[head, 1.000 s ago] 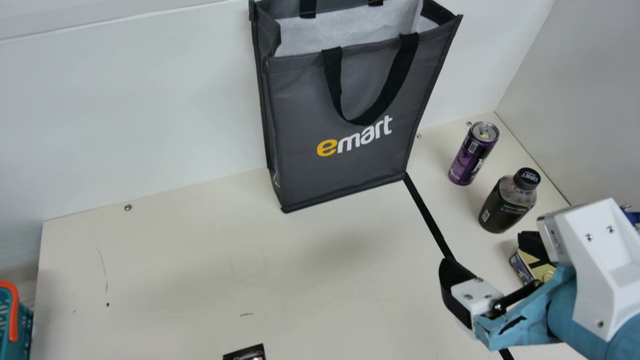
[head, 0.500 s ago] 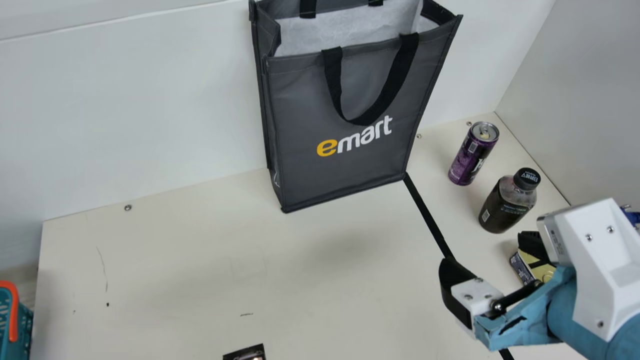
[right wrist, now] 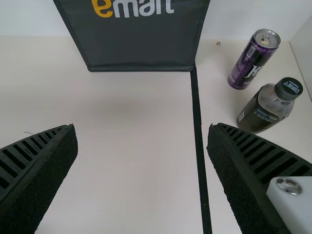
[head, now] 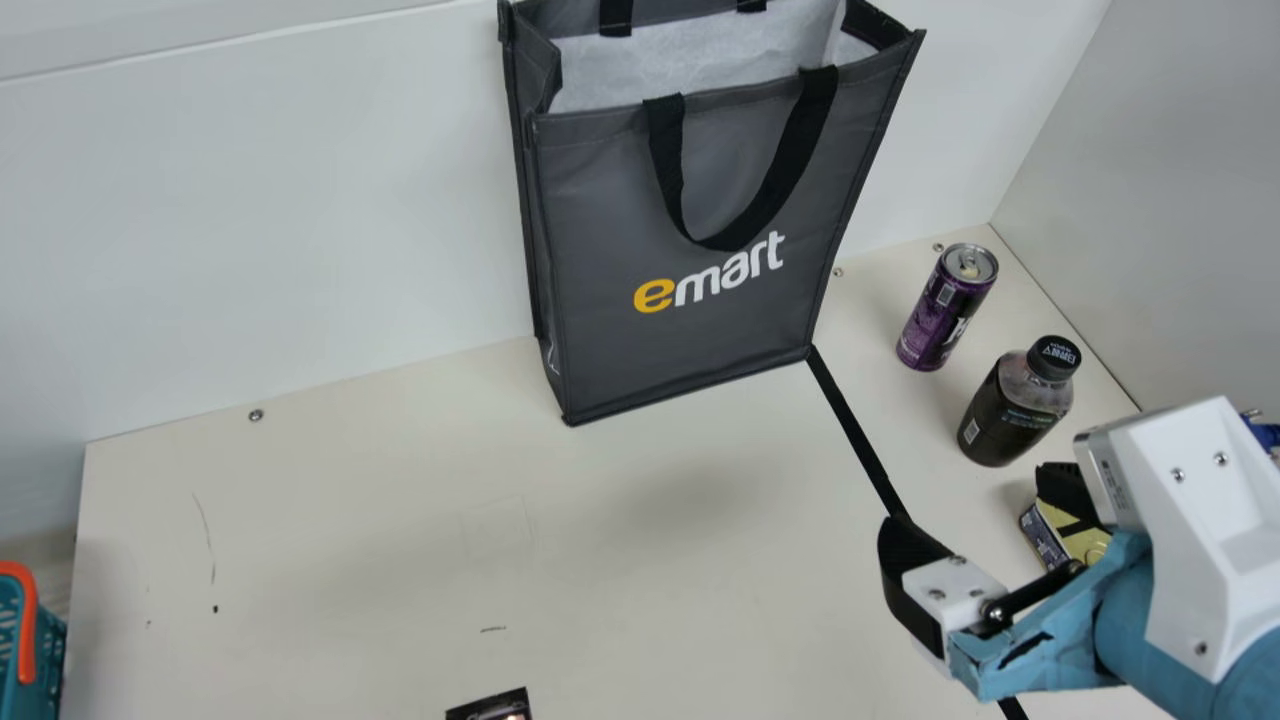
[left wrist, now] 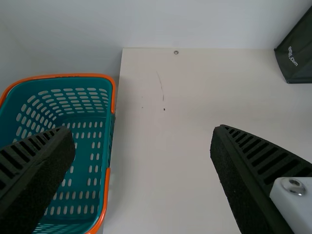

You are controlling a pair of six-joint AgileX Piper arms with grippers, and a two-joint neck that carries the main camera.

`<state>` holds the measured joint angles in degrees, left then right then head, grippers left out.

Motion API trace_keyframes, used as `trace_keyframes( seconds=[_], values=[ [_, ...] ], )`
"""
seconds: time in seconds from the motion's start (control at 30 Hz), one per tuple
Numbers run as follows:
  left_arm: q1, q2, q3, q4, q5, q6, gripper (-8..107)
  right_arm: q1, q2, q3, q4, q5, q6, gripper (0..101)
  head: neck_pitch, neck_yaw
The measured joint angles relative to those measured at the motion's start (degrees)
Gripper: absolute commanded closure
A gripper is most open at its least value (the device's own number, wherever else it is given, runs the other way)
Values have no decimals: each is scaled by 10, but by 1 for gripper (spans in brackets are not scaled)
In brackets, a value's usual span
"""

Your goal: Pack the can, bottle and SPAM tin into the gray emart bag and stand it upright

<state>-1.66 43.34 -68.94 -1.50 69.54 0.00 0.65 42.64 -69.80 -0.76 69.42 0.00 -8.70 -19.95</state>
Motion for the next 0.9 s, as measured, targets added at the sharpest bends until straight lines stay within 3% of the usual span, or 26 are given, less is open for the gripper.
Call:
trace_keyframes(
  seconds=[0.6,0.9],
  values=[
    [0,0,0,0,0,0,9,1,1,0,0,0,0,6,0,0],
    [0,0,0,0,0,0,9,8,20,-17,-6,-17,-13,6,0,0]
  ],
)
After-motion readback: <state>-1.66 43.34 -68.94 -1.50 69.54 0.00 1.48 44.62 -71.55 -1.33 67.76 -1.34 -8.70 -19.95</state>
